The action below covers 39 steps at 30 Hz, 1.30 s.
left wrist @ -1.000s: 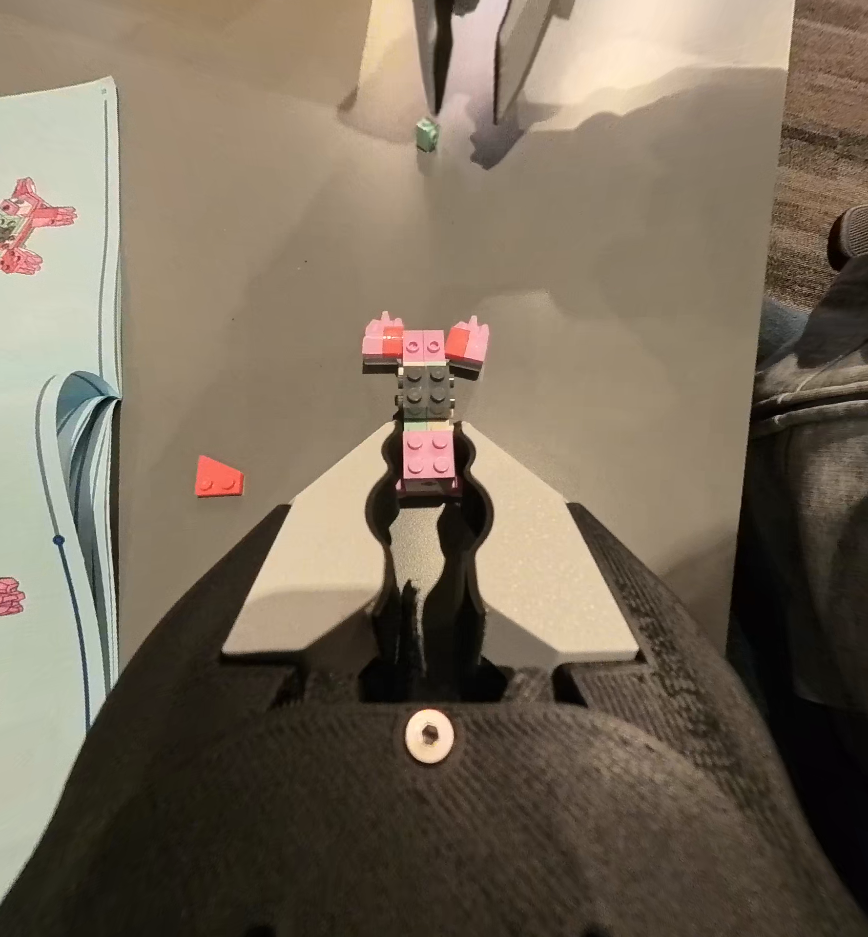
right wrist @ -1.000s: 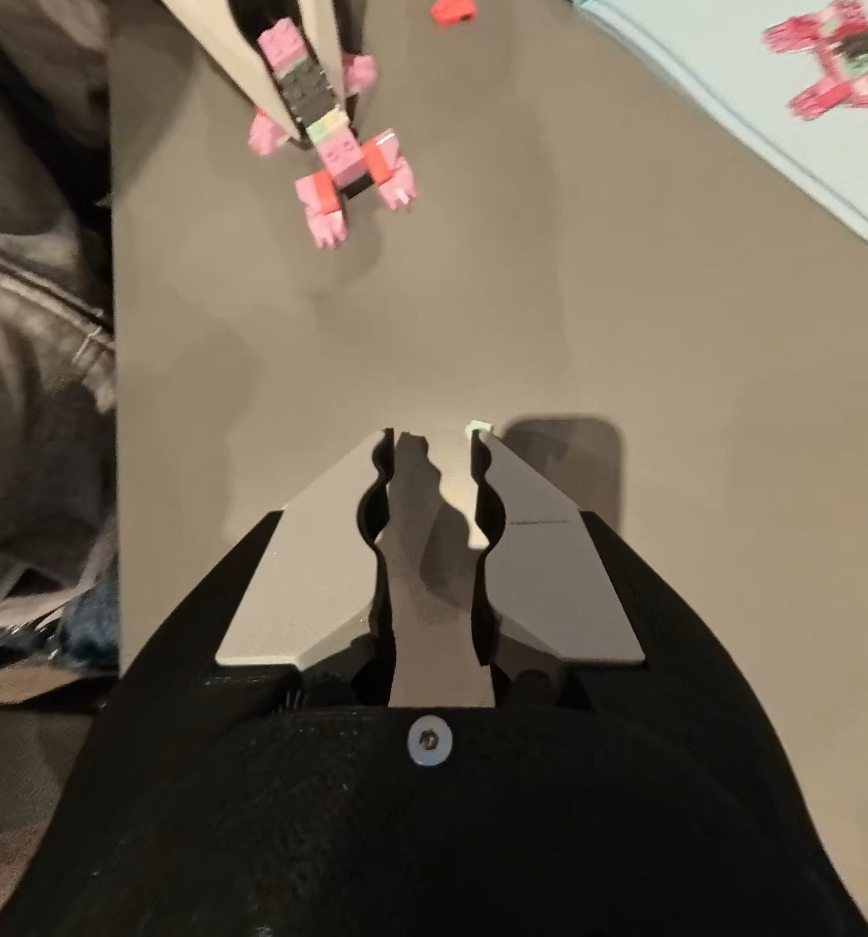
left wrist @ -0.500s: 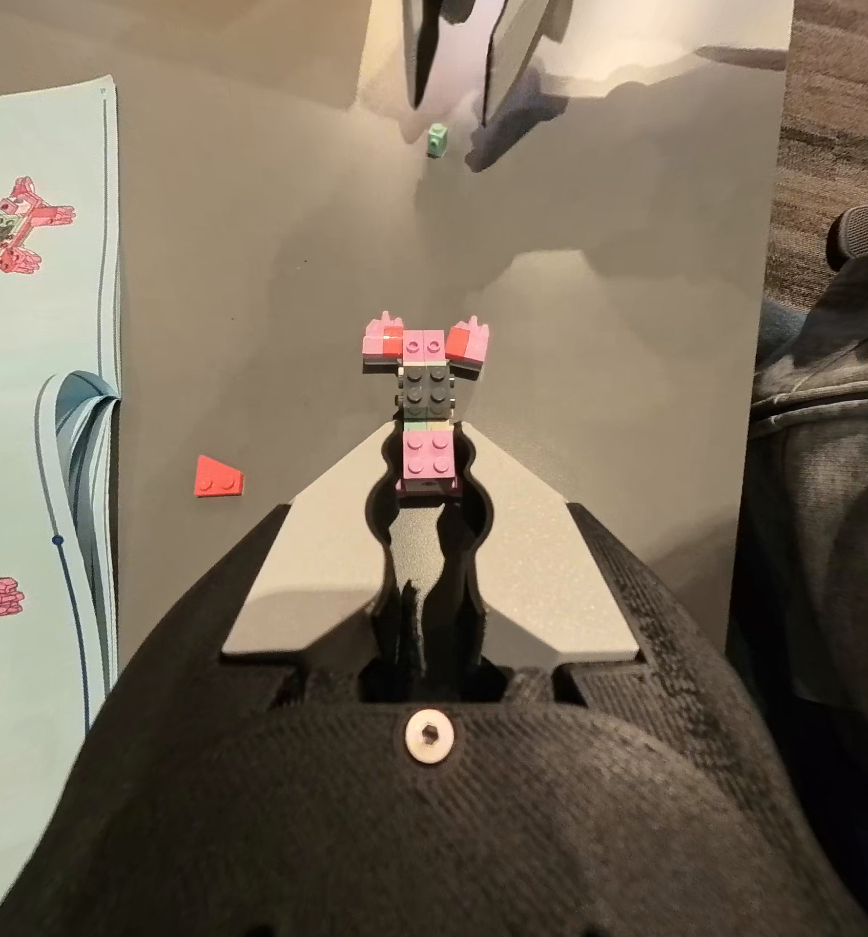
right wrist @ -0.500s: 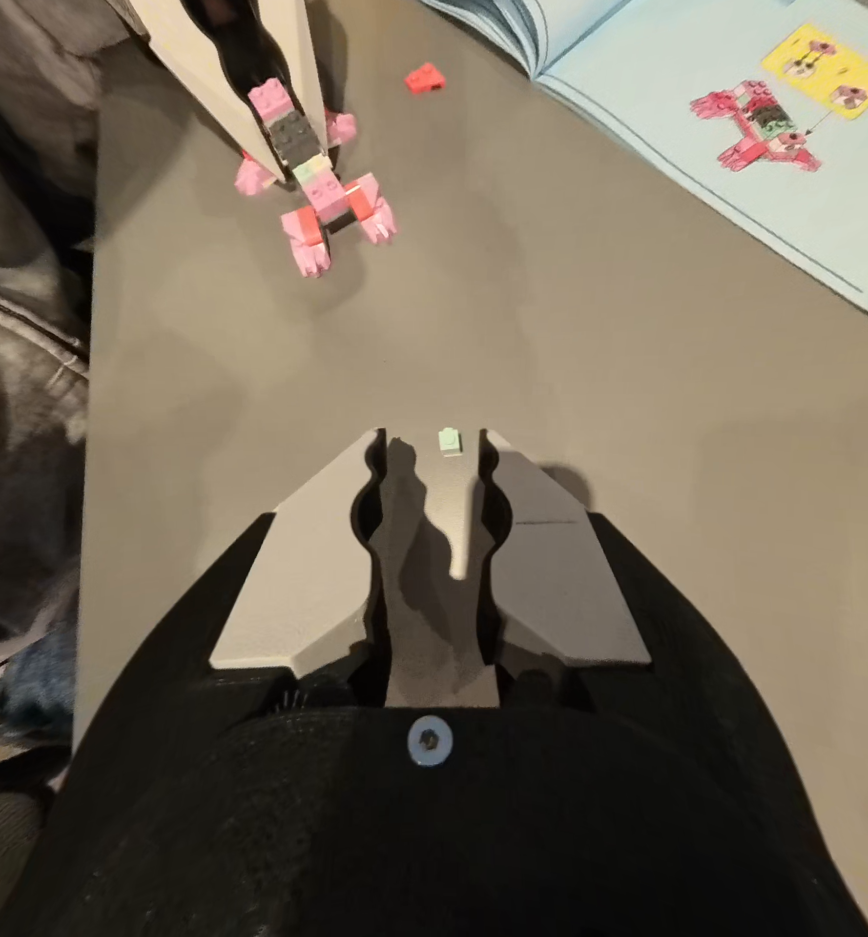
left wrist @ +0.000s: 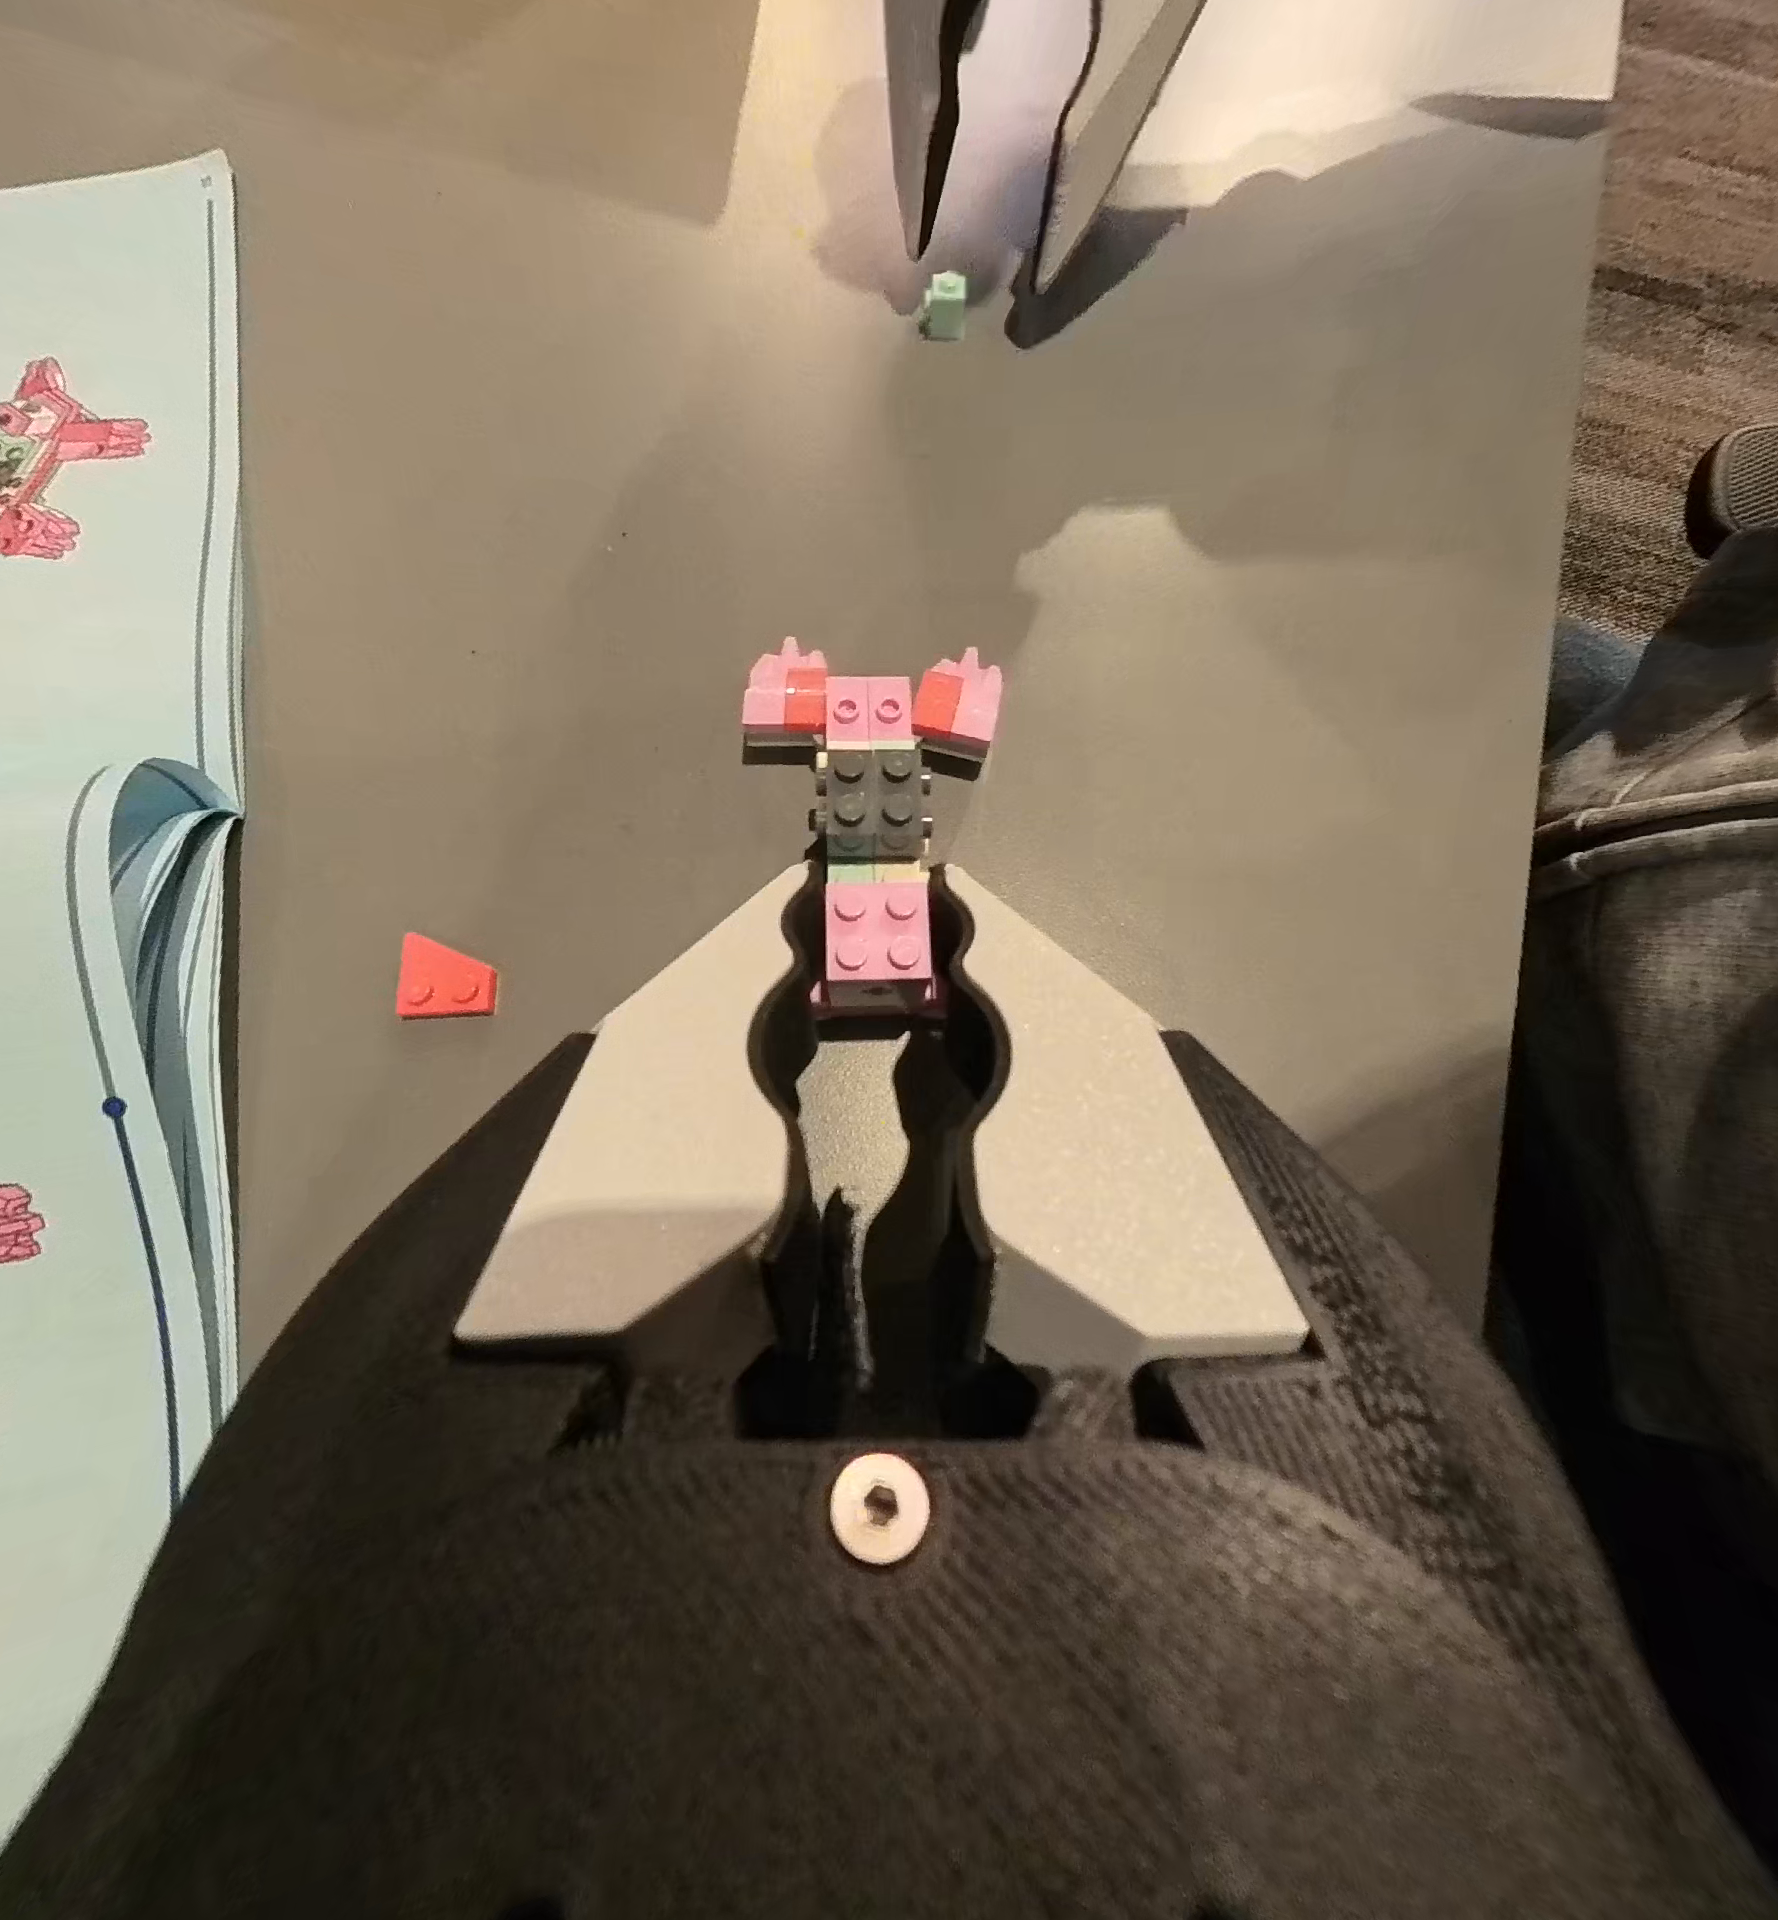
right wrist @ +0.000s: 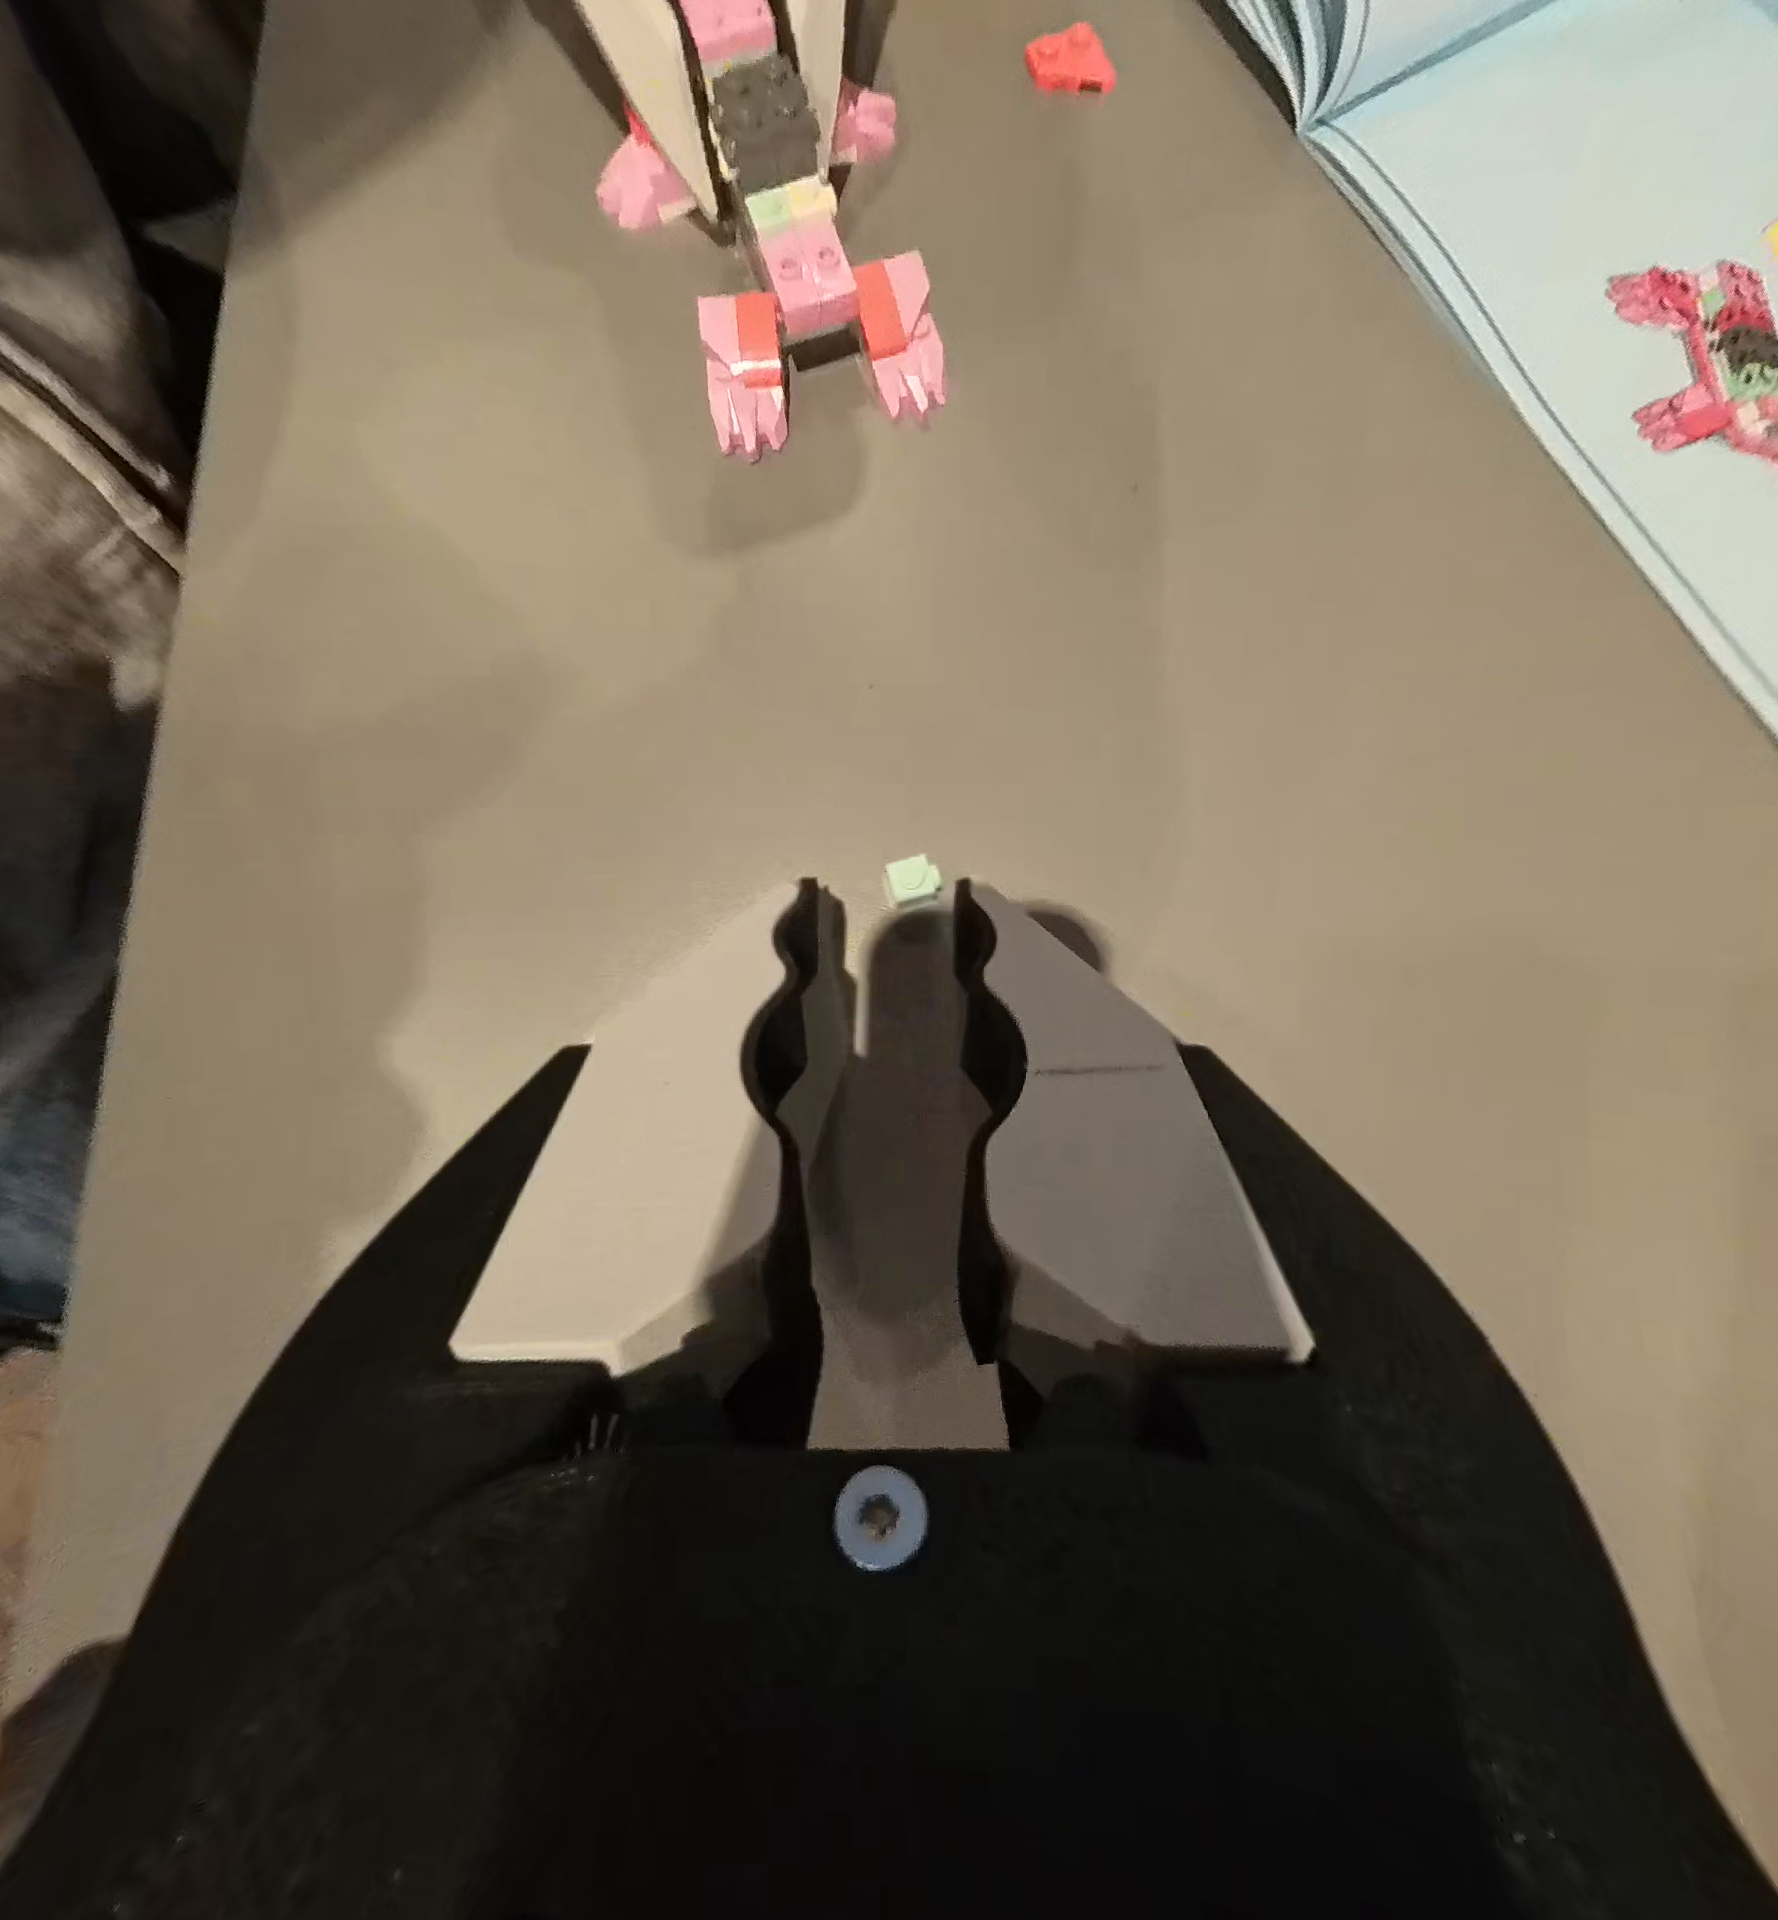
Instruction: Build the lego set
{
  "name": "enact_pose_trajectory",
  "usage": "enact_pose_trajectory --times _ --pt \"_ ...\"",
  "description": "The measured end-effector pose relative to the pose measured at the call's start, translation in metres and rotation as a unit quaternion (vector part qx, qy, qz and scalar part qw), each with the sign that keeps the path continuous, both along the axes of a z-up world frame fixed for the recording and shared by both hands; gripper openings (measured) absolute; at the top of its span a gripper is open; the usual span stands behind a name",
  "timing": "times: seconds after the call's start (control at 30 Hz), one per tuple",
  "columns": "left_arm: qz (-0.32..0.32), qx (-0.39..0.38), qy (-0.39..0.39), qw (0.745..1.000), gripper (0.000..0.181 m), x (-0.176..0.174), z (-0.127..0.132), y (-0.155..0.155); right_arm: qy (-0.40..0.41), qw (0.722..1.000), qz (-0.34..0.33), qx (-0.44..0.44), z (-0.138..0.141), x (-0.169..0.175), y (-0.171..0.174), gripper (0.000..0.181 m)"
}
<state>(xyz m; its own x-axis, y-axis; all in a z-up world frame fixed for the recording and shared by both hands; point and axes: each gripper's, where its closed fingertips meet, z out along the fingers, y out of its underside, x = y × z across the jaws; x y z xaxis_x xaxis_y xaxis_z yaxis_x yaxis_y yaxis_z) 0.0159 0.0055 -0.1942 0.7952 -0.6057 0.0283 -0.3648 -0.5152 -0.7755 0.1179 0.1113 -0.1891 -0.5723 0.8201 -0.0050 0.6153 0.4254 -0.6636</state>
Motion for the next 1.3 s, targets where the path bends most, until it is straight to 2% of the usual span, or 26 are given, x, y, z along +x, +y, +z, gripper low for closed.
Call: enact_pose_trajectory --times 0.27,0.37,0.5,0.6,0.87,1.3 --pt "0.0 -0.001 -0.002 1.0 0.019 0.0 0.0 0.0 -0.04 0.998 0.045 0.021 -0.009 -0.003 0.002 0.007" --pt "0.0 0.0 0.0 1.0 0.018 0.0 0.0 0.0 -0.04 0.998 0.046 0.013 -0.004 -0.011 -0.003 0.007" --pt "-0.003 0.01 0.013 1.0 0.018 0.001 0.0 0.0 0.017 0.998 0.05 -0.046 0.027 -0.049 -0.042 0.006" --pt "-0.004 0.007 0.009 1.0 0.018 0.001 0.0 -0.001 0.032 0.995 0.075 -0.064 0.035 -0.072 -0.071 0.007" --pt "-0.006 0.005 0.006 1.0 0.018 0.001 0.0 -0.001 -0.011 0.992 0.116 -0.056 0.015 -0.099 -0.095 0.007" --pt "-0.01 0.001 0.001 1.0 0.018 0.002 0.0 -0.001 -0.017 0.988 0.141 -0.057 0.014 -0.101 -0.097 0.007"
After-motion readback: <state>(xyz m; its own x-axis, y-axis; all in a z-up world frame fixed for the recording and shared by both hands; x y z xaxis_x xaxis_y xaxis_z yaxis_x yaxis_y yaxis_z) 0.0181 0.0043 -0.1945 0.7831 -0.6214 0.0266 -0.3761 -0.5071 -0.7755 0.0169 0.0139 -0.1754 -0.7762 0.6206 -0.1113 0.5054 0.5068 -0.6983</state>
